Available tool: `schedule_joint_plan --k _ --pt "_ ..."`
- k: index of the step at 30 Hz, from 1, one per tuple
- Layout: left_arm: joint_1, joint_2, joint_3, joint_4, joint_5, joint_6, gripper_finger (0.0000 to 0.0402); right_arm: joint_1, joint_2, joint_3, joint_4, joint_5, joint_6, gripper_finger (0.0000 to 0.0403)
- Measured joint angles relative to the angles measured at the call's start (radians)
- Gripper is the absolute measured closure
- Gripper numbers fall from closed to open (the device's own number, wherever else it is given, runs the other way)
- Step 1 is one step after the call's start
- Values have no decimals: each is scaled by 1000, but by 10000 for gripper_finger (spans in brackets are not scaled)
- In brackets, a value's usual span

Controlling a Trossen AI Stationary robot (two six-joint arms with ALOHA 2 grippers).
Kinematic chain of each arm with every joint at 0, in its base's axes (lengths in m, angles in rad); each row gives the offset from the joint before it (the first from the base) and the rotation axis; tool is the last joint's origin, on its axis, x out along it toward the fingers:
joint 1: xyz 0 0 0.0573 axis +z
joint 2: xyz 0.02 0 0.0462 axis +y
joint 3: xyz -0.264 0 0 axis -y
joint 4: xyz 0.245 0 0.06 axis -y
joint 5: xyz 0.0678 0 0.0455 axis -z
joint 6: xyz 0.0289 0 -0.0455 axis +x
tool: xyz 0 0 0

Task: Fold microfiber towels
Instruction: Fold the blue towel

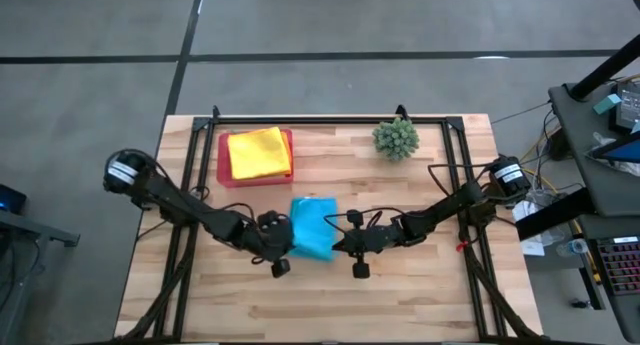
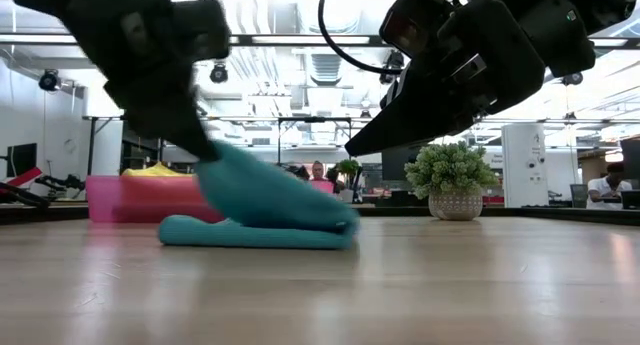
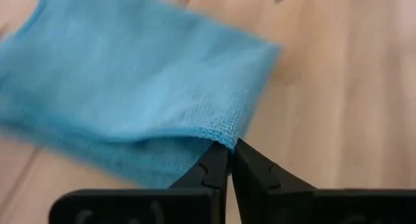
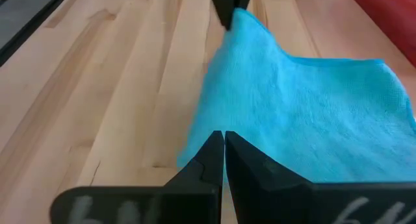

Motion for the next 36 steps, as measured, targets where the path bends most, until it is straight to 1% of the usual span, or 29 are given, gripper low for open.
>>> schedule_joint_plan --k 2,4,11,14,18,22,26,29,32,36 --pt "-2 -9 -4 -102 2 -44 400 0 0 0 -1 0 0 394" --pt "-2 -2 -14 -164 3 -87 400 0 0 0 0 0 0 394" --pt "3 40 -19 -226 3 -135 397 0 0 0 -1 0 -8 394" --pt "6 39 -15 -288 23 -154 376 0 -2 0 -11 -1 -17 394" --pt "6 17 -13 -314 81 -169 333 -21 -17 0 -30 -7 -55 394" --pt "6 15 -15 -315 98 -182 293 -96 -28 0 -34 -61 -76 394" --pt "5 15 -15 -306 89 -170 270 -188 -28 19 -85 -90 -95 394" --pt "5 15 -16 -305 72 -150 266 -243 -28 60 -130 -96 -156 394" --pt "5 15 -17 -304 56 -128 265 -291 -17 113 -144 -149 -224 394" --pt "5 15 -16 -300 53 -99 265 -359 15 181 -158 -234 -265 394"
